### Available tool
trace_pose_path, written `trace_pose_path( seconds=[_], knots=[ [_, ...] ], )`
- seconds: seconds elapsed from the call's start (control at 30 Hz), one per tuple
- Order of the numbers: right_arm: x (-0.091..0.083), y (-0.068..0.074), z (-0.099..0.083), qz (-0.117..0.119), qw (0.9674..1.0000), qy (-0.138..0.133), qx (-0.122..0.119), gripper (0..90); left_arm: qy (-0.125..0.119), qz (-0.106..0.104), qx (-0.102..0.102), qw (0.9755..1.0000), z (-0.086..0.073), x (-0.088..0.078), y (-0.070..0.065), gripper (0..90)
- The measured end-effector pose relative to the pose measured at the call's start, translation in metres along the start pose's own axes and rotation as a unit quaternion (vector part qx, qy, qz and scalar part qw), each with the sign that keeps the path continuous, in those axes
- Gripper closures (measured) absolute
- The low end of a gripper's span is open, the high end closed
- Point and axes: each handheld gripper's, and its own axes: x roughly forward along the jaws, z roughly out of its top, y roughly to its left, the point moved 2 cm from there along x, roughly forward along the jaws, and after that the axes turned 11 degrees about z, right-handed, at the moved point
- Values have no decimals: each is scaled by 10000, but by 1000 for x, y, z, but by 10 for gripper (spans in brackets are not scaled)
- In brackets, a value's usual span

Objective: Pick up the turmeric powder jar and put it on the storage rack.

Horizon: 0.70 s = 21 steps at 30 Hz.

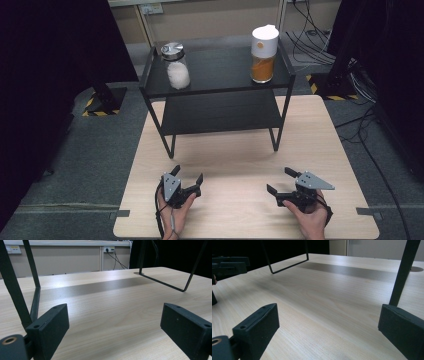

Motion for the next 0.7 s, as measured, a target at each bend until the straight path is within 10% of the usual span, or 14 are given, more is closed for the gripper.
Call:
trace_pose_path(
  seconds=[0.7],
  knots=[
    [0, -1, 0, 43, 10000, 14, -16, 36, 3, -15, 13, 10000, 0, 0, 0, 77]
  ],
)
